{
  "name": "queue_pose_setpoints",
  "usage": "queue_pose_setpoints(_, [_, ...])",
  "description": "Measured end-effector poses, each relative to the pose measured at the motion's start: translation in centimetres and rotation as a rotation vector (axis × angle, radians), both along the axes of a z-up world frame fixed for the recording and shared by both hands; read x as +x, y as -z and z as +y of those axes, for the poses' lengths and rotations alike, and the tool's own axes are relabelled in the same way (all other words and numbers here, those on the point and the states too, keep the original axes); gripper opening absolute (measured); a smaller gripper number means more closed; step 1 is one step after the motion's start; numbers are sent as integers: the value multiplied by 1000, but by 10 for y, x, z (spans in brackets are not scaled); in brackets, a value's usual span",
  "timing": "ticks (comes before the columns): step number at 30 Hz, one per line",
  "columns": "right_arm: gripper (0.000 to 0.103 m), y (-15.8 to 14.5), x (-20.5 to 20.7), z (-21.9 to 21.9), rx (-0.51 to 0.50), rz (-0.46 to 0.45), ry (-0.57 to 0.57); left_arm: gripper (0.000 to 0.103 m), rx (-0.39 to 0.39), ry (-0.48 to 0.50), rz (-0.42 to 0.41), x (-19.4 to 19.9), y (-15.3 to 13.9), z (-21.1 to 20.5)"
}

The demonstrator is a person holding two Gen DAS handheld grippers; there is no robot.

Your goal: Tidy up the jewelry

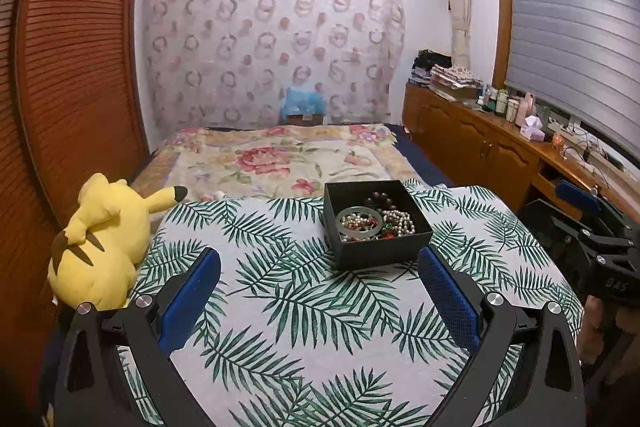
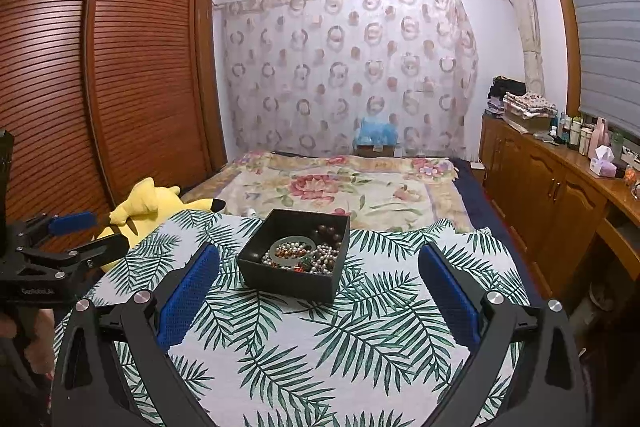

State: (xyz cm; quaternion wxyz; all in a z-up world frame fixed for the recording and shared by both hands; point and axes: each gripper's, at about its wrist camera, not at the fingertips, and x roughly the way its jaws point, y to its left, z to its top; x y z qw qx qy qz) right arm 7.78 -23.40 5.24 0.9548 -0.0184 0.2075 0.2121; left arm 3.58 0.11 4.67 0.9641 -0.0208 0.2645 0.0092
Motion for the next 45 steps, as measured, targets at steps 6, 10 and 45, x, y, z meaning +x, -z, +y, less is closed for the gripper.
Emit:
queue_pose_setpoints(6, [100, 1, -1, -1, -2, 4, 4, 95, 0, -4, -6, -2, 0, 0])
queue_pose_setpoints(10, [100, 2, -1, -1, -3, 3, 6, 95, 1, -4, -4, -2, 0, 0])
queue_pose_setpoints(45, [100, 10, 0, -2, -6, 14, 13, 95, -5, 2, -5, -5, -1, 0])
